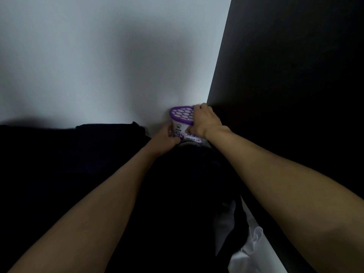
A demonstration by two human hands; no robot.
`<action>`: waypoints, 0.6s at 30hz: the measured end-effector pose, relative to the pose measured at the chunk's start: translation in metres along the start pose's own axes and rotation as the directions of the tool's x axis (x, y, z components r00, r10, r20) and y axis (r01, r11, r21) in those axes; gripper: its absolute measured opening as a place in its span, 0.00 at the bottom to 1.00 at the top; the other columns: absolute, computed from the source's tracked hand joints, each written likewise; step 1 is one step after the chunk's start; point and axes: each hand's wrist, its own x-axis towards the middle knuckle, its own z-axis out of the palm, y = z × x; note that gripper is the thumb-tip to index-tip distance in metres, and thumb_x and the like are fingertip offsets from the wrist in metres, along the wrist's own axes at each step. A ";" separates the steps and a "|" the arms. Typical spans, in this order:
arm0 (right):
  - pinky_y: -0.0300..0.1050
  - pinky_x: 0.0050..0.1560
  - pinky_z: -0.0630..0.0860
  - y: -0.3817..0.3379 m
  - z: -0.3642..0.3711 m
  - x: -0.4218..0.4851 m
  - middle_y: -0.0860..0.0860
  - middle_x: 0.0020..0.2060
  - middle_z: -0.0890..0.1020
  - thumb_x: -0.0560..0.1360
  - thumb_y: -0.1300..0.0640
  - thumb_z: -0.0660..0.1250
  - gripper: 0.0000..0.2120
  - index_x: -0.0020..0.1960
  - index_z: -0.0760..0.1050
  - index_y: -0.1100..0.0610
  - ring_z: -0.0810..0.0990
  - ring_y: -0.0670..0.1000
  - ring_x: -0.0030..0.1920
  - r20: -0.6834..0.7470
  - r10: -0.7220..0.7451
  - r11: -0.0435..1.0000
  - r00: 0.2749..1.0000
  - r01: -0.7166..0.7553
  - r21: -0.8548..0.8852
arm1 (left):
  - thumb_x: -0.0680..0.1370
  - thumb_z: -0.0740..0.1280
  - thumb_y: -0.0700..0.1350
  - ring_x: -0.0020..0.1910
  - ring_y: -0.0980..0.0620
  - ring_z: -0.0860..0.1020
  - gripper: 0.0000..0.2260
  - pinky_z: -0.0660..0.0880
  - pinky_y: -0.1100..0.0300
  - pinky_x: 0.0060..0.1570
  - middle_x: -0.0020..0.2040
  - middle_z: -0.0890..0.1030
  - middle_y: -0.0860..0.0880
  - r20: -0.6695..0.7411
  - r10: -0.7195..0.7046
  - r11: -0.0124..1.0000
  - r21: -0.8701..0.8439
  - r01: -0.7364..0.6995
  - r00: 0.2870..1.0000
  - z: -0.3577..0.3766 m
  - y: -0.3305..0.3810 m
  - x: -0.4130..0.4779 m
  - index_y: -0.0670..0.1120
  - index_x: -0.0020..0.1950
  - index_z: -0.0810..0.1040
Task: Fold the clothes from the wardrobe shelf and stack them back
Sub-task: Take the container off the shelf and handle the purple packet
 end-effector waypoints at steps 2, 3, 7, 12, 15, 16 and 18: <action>0.51 0.67 0.69 -0.001 0.004 -0.001 0.58 0.67 0.71 0.67 0.49 0.78 0.42 0.73 0.62 0.60 0.69 0.59 0.68 -0.049 -0.026 0.999 0.998 0.025 -0.023 | 0.75 0.66 0.31 0.62 0.48 0.78 0.25 0.72 0.51 0.67 0.64 0.79 0.45 0.018 0.020 1.000 -0.009 -0.020 1.000 -0.001 -0.001 0.000 0.45 0.71 0.70; 0.51 0.66 0.69 -0.001 0.004 -0.001 0.58 0.67 0.72 0.67 0.50 0.79 0.42 0.73 0.62 0.60 0.70 0.59 0.68 -0.055 -0.034 0.999 0.998 0.032 -0.032 | 0.75 0.66 0.32 0.62 0.49 0.79 0.25 0.73 0.52 0.66 0.63 0.80 0.45 0.028 0.029 0.999 -0.015 -0.028 0.999 -0.001 -0.002 0.000 0.46 0.71 0.70; 0.52 0.62 0.72 0.000 0.001 0.001 0.57 0.66 0.73 0.65 0.48 0.80 0.44 0.73 0.62 0.58 0.71 0.59 0.67 -0.023 -0.034 0.998 0.999 0.033 -0.050 | 0.76 0.65 0.31 0.59 0.49 0.80 0.25 0.75 0.56 0.62 0.61 0.81 0.46 0.041 0.025 0.999 -0.037 -0.024 0.999 0.000 -0.001 0.000 0.46 0.71 0.70; 0.55 0.64 0.72 -0.002 -0.003 -0.006 0.57 0.68 0.71 0.67 0.48 0.79 0.45 0.75 0.59 0.56 0.70 0.59 0.68 0.035 -0.038 0.997 0.999 0.040 -0.059 | 0.77 0.64 0.30 0.58 0.51 0.79 0.19 0.74 0.74 0.48 0.59 0.81 0.47 -0.142 0.017 0.997 -0.077 -0.028 0.990 0.001 0.007 -0.012 0.40 0.67 0.75; 0.57 0.69 0.68 -0.002 -0.017 -0.021 0.58 0.70 0.66 0.67 0.49 0.78 0.45 0.76 0.58 0.55 0.63 0.59 0.72 0.068 -0.069 0.993 0.995 0.075 -0.089 | 0.78 0.61 0.31 0.58 0.46 0.80 0.17 0.76 0.59 0.60 0.59 0.82 0.39 -0.398 -0.018 0.990 -0.134 -0.039 0.917 -0.006 0.020 -0.026 0.35 0.67 0.74; 0.57 0.70 0.66 -0.002 -0.022 -0.027 0.58 0.71 0.64 0.68 0.49 0.78 0.44 0.75 0.58 0.56 0.61 0.59 0.73 0.053 -0.078 0.992 0.996 0.083 -0.091 | 0.78 0.60 0.31 0.58 0.44 0.80 0.16 0.75 0.53 0.62 0.57 0.82 0.38 -0.420 -0.028 0.982 -0.182 -0.054 0.907 -0.007 0.026 -0.034 0.35 0.66 0.73; 0.57 0.69 0.66 -0.004 -0.033 -0.042 0.58 0.73 0.62 0.70 0.49 0.76 0.41 0.75 0.59 0.57 0.58 0.59 0.74 0.003 -0.085 0.994 0.996 0.085 -0.071 | 0.78 0.59 0.31 0.57 0.44 0.80 0.15 0.74 0.52 0.61 0.55 0.83 0.40 -0.439 -0.016 0.971 -0.222 -0.091 0.898 -0.009 0.040 -0.052 0.37 0.63 0.74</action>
